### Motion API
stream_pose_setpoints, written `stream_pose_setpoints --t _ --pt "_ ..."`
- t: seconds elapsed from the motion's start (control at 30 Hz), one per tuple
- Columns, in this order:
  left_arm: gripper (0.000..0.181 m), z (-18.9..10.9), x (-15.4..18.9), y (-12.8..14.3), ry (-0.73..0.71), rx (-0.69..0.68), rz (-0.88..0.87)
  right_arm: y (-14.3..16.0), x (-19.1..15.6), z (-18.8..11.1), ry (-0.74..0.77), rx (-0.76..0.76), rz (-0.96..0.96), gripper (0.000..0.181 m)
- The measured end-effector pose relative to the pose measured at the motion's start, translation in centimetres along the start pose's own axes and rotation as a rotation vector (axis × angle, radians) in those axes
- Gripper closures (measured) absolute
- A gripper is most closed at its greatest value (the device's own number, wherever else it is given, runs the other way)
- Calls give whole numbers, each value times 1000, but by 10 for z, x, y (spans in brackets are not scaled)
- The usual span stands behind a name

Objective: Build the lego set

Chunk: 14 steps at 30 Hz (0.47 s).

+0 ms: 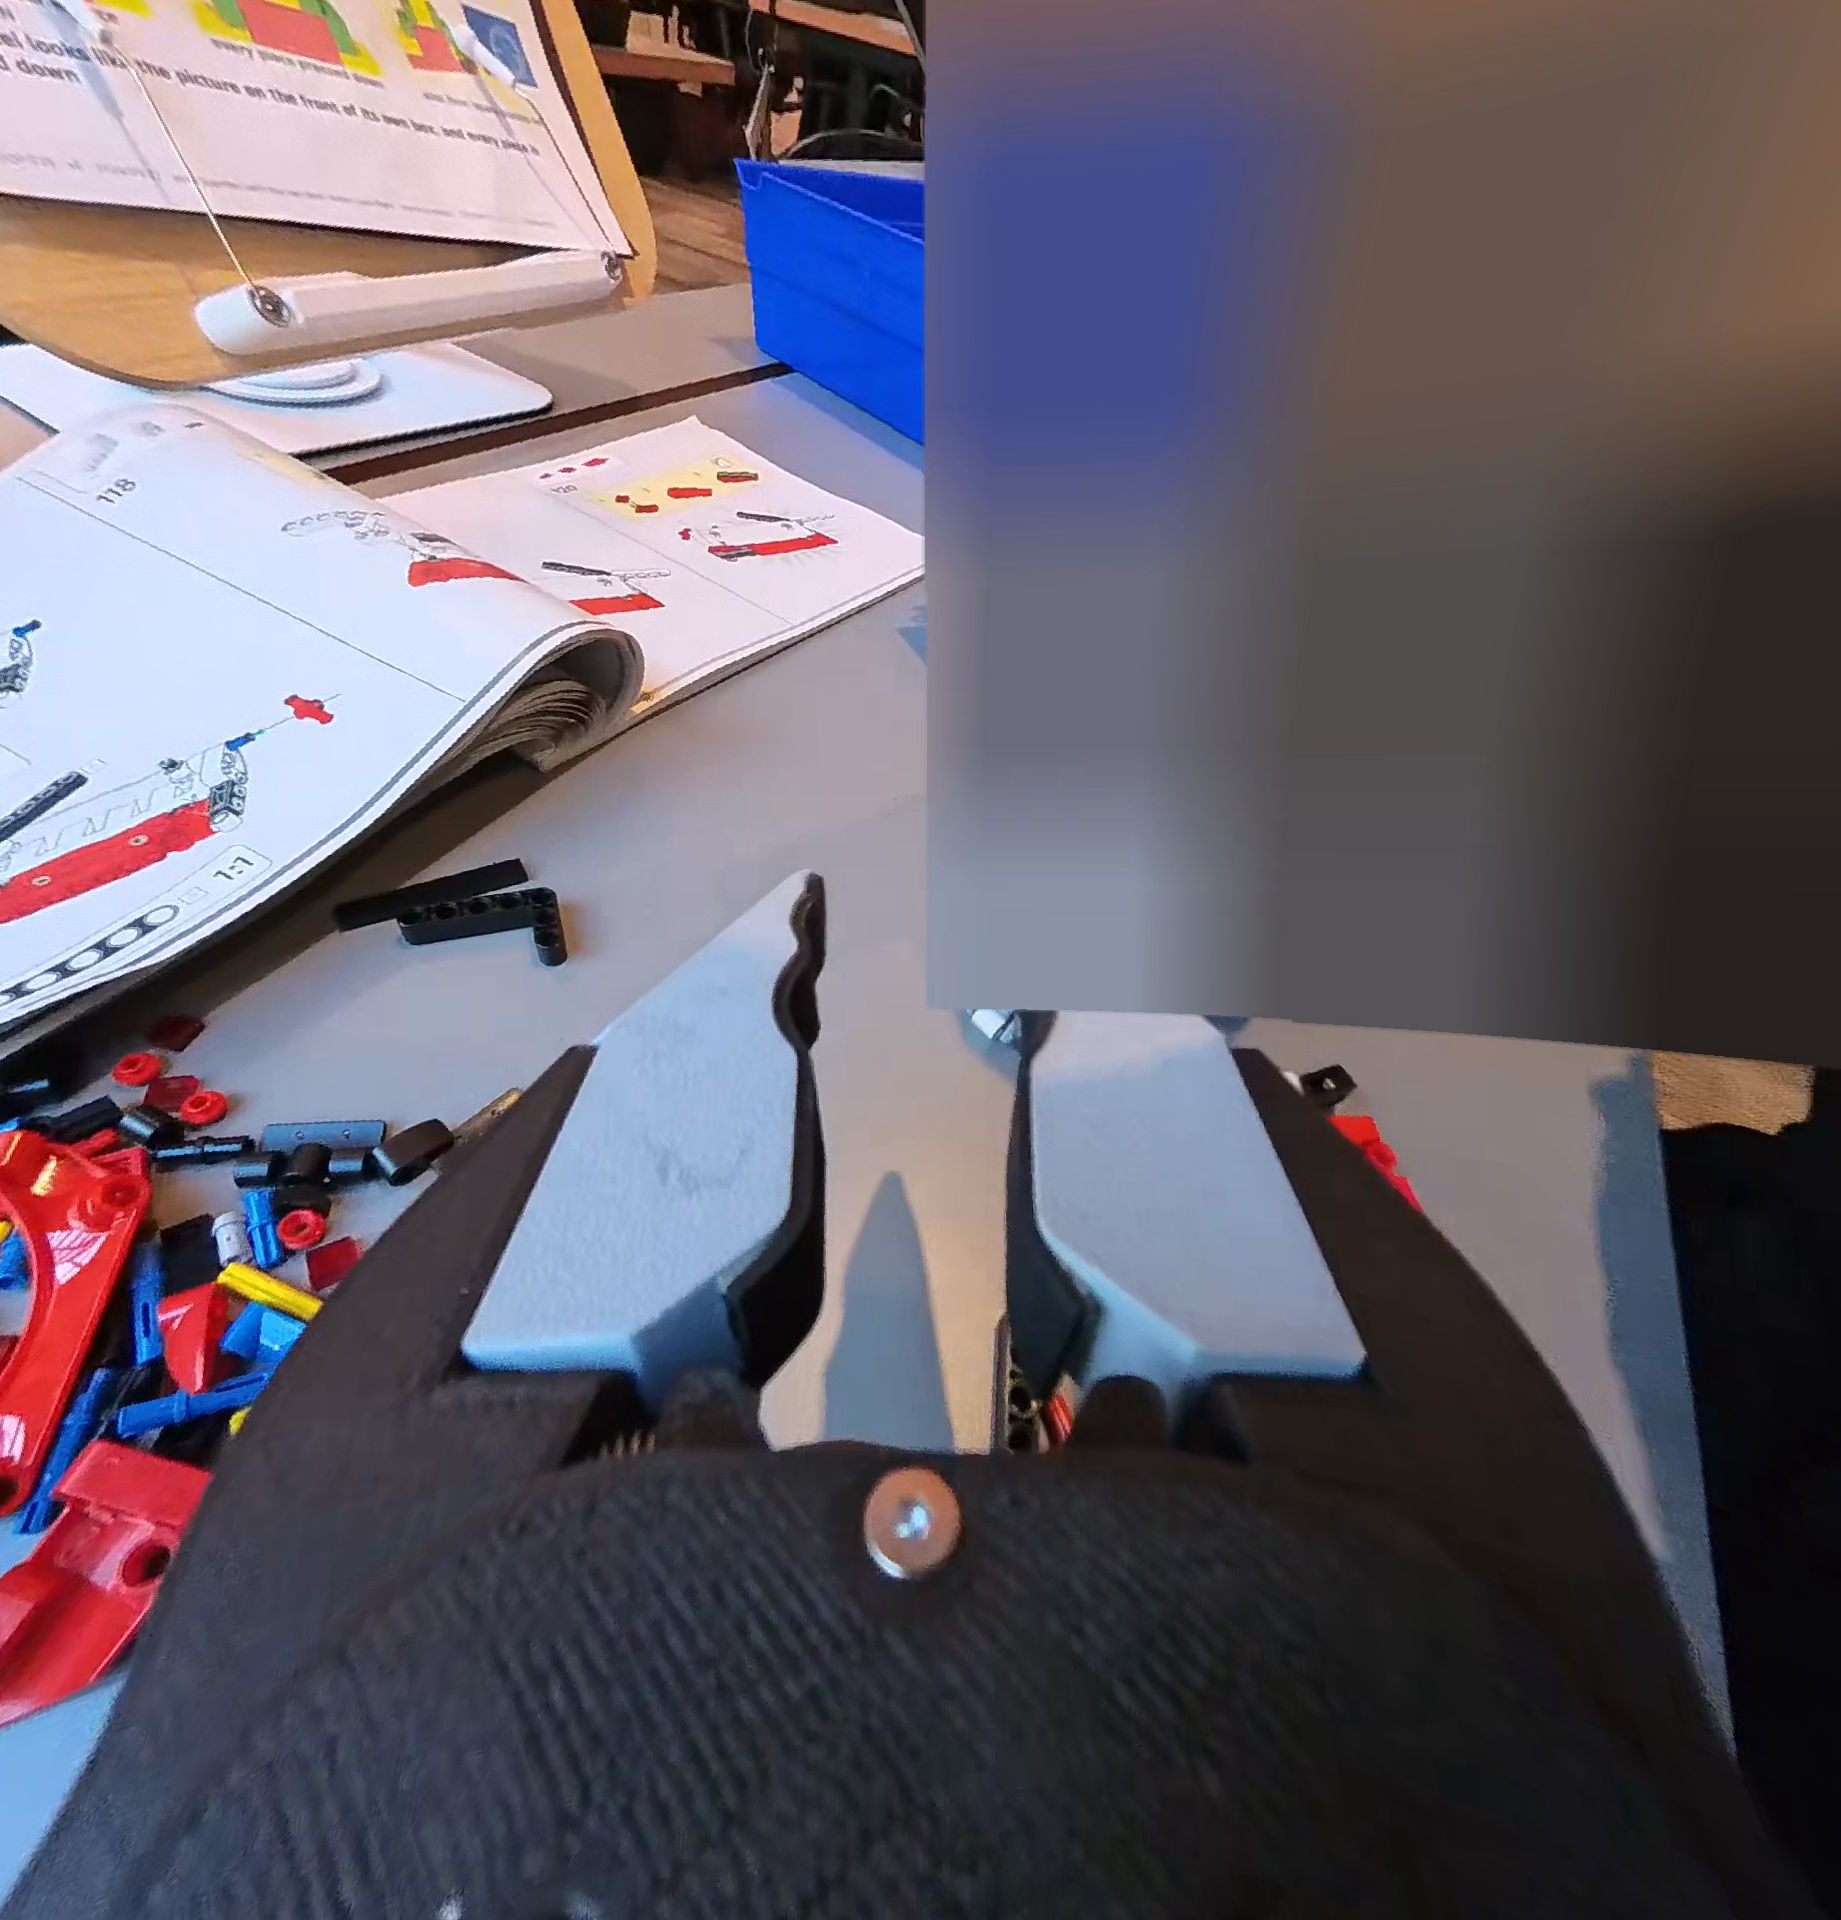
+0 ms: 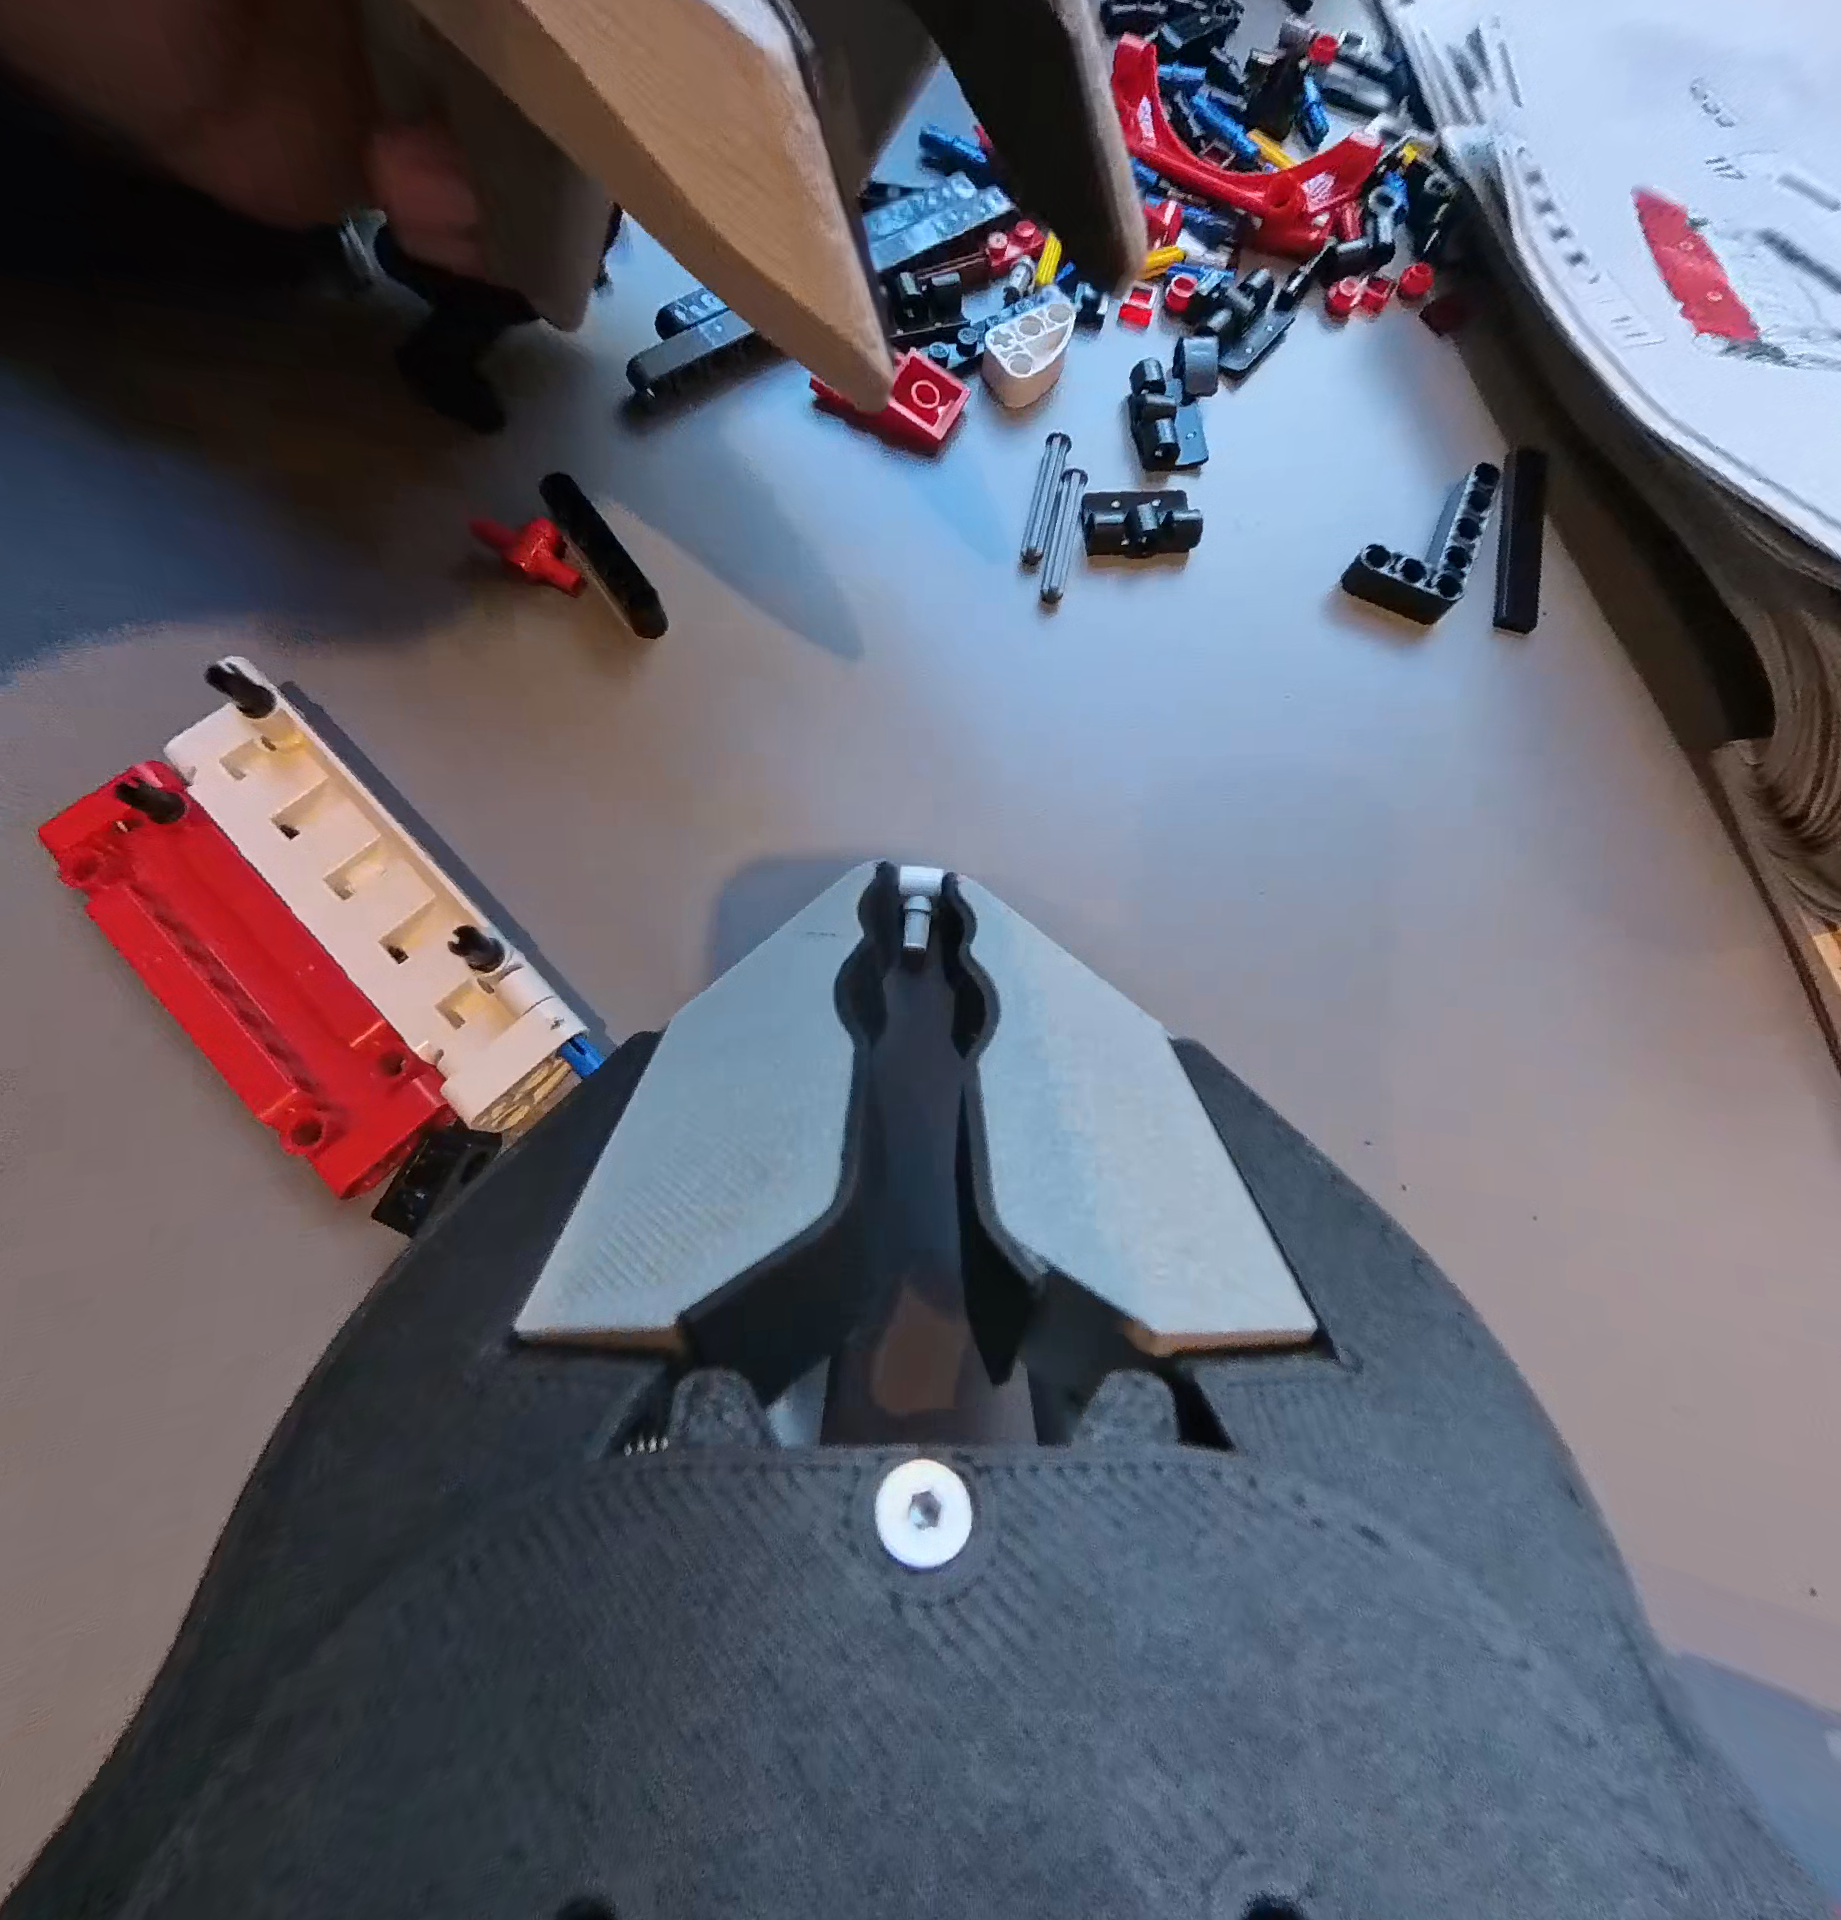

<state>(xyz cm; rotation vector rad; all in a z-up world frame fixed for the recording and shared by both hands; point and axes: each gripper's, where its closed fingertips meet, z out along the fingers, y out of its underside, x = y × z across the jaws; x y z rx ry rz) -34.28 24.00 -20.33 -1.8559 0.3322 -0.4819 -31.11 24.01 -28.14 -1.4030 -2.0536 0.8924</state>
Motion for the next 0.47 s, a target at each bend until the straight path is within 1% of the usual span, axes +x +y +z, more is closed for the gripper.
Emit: stream_pose_setpoints --t 0.13,0.23,0.3,0.47 --pt "149 3 -1 3 -25 -23 20 -12 6 -10 55 99 -2 176" --pt "149 2 -4 0 -64 -8 35 -19 12 -20 71 177 31 173" --pt "149 0 -3 -4 -71 13 54 -20 12 -22 60 193 48 165" --pt "146 -2 -3 -10 -109 40 122 -24 12 -26 65 223 42 165"
